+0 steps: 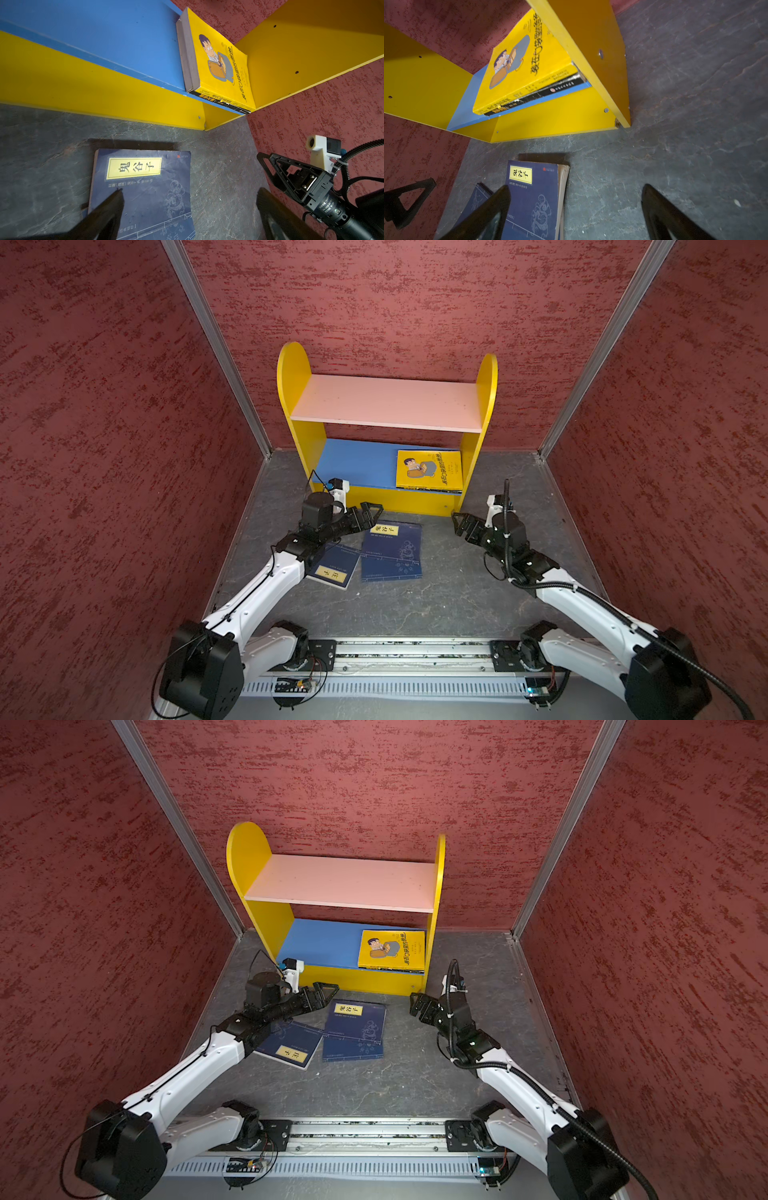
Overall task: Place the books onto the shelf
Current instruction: 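Open both grippers and withdraw them from the shelf toward the table, then lower both grippers onto the dark blue book's edges on the table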
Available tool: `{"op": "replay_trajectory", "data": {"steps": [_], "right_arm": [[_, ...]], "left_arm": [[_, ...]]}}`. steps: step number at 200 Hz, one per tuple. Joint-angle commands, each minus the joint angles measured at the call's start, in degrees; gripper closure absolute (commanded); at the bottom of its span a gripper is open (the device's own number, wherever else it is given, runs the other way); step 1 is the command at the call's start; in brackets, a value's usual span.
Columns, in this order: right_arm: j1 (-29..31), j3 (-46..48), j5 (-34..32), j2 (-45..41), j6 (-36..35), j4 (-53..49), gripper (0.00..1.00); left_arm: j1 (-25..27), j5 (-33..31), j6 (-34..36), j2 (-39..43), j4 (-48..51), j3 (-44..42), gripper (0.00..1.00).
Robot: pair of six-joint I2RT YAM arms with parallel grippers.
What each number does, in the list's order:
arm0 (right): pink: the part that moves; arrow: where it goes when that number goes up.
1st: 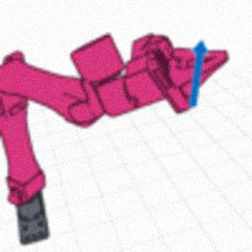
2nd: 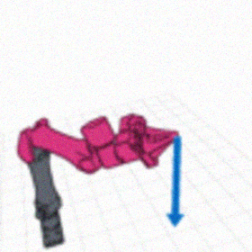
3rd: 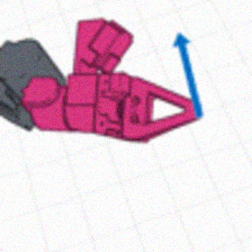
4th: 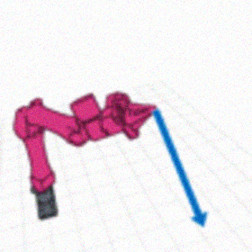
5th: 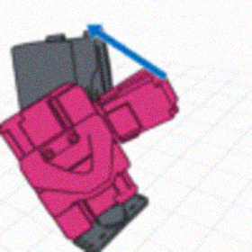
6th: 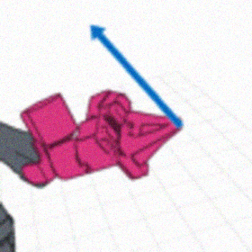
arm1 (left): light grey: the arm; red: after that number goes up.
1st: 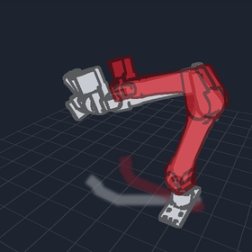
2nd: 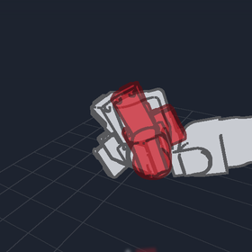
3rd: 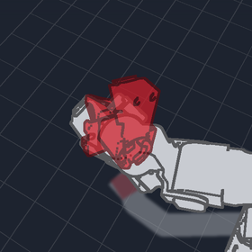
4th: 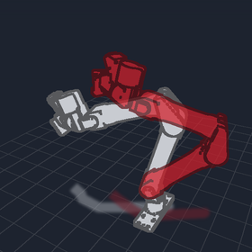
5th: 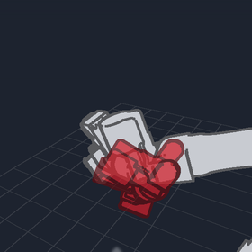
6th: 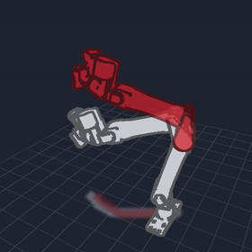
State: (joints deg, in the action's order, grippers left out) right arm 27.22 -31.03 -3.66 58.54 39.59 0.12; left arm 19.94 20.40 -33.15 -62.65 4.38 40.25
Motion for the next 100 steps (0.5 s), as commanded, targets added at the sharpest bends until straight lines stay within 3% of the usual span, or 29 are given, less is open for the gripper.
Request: {"op": "replay_trajectory", "data": {"steps": [1, 51, 100], "right_arm": [[1.5, 2.3, -1.3, -1.6, 3.9, -0.6, 0.01], [4.9, 6.9, -2.0, -0.4, 7.9, 2.3, 0.01], [7.7, 4.6, 0.6, 9.6, 9.0, 8.9, 0.03]], "left_arm": [[0.6, -3.5, -1.8, 2.4, 4.2, -2.5, 0.01], [3.5, -7.4, -6.6, 7.7, 5.2, -11.0, 0.01], [4.1, -9.5, -7.1, 2.7, 2.9, -11.8, 0.01]]}}
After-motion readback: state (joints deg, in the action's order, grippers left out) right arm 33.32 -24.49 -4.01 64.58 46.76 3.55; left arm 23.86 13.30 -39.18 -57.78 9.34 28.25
